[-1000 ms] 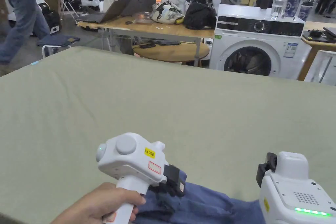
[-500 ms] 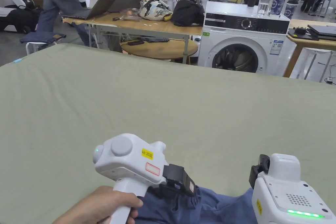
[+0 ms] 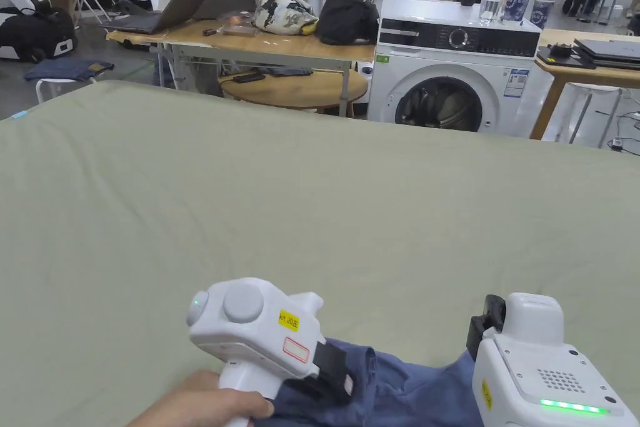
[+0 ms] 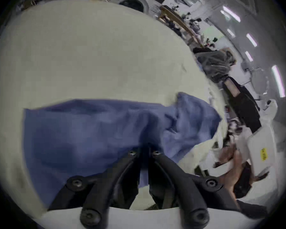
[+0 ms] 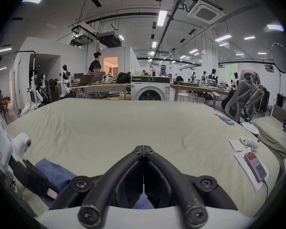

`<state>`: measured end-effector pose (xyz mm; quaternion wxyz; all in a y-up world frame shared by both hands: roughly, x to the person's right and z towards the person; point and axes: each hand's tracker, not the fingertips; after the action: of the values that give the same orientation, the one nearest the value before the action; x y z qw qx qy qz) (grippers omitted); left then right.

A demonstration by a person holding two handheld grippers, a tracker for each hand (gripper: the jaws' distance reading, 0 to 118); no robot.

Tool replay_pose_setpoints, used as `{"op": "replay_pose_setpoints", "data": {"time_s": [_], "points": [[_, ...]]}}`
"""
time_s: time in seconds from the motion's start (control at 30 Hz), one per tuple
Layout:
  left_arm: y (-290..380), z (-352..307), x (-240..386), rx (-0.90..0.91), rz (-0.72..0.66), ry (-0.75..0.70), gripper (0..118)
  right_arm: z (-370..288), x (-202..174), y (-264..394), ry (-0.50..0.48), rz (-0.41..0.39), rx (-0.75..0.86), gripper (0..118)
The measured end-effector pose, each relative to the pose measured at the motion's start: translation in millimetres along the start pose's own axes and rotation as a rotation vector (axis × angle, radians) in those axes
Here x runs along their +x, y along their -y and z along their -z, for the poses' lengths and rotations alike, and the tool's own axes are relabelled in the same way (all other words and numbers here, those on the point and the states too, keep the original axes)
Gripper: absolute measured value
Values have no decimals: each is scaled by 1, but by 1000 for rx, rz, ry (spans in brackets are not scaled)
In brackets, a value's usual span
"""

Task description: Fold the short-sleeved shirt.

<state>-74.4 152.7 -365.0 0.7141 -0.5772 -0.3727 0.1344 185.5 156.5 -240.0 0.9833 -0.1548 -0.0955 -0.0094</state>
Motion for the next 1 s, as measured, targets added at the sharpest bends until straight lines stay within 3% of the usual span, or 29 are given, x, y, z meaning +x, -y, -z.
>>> {"op": "replay_pose_setpoints", "data": {"time_s": [0.07,0.17,0.27,0.4,0.53,0.7,0.77,0.83,0.87,0.93,1.0], "points": [[2,14,-1,4,7,33,4,-1,1,-1,-1,4,3,0],[0,38,-11,4,-26,-32,2,-1,3,-2,0,3,7,0],[2,45,-25,48,-115,75,0,-2,5,-3,4,3,7,0],[4,48,-9,40,-21,0,0,-3,6,-3,7,6,8,0],[-2,19,-6,33,-43,36,0,-6,8,-5,9,3,21,0],[-2,-63,-25,174,-27,56,2,-7,8,-12,5,1,44,0],[0,-90,-43,206,-42,38,29,-5,5,-14,-1,1,53,0],[1,-109,-70,230,-69,-5,35,-3,2,-16,-5,2,66,0],[3,-115,-80,226,-76,-28,50,-3,1,-16,-8,2,71,0],[8,-125,-98,230,-94,-75,69,-1,-3,-18,-11,0,75,0],[14,-127,-123,221,-121,-36,69,0,-4,-19,-19,8,74,0]]}}
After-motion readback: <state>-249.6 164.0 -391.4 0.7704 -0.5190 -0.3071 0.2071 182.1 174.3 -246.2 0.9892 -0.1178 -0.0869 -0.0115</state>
